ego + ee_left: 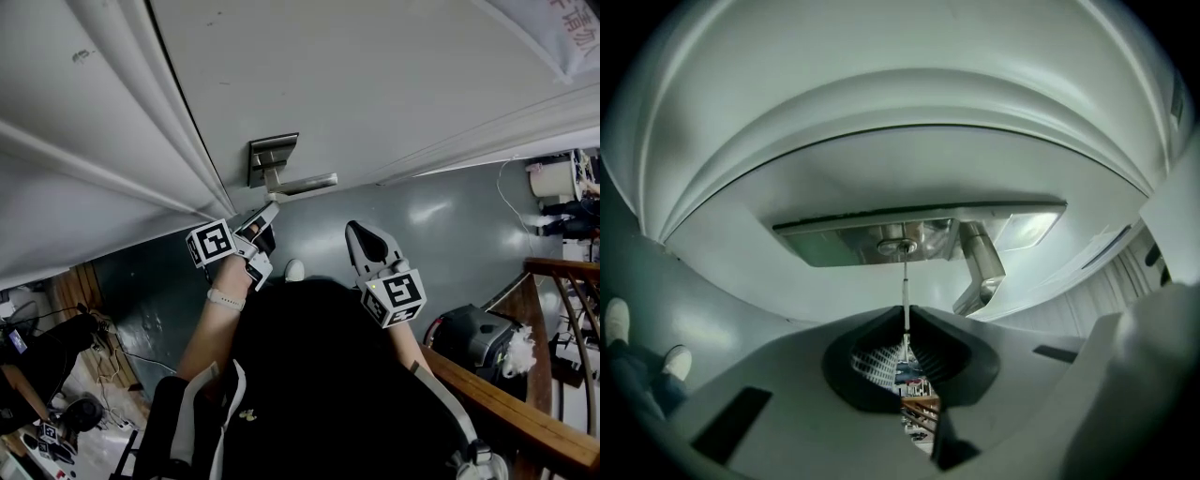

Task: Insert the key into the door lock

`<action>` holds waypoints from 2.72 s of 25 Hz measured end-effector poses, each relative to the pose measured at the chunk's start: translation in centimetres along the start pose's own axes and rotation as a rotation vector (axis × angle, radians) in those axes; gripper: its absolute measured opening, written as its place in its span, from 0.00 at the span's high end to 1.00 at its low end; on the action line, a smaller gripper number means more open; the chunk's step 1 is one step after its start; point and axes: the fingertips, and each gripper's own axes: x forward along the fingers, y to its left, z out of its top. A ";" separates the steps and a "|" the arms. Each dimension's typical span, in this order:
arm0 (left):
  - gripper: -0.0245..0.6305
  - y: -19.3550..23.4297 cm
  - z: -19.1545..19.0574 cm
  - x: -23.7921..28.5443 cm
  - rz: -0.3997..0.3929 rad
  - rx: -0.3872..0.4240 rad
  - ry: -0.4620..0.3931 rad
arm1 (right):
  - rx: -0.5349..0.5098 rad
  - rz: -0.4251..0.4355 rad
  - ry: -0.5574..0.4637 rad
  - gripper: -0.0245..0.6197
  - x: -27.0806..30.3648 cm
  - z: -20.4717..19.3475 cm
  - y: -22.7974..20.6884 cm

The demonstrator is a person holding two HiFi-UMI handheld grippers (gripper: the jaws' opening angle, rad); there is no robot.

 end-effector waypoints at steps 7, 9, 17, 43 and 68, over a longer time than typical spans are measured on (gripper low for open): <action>0.93 0.0 0.3 0.6 -0.017 -0.016 -0.005 | 0.018 -0.010 0.008 0.94 -0.2 -0.1 -0.2; 0.93 -0.1 0.6 0.6 -0.024 -0.026 -0.014 | 0.022 -0.011 0.008 0.94 -0.2 -0.1 -0.3; 0.93 -0.3 2.0 1.3 -0.033 -0.034 -0.006 | 0.035 -0.020 -0.001 0.94 -0.5 0.1 -0.8; 0.94 -1.7 0.0 -3.9 0.024 0.098 -0.083 | 0.004 0.174 -0.015 0.94 1.8 0.9 3.0; 0.95 -11.4 3.3 -17.5 0.455 1.011 -0.325 | -0.154 0.517 -0.136 0.94 3.0 8.8 14.2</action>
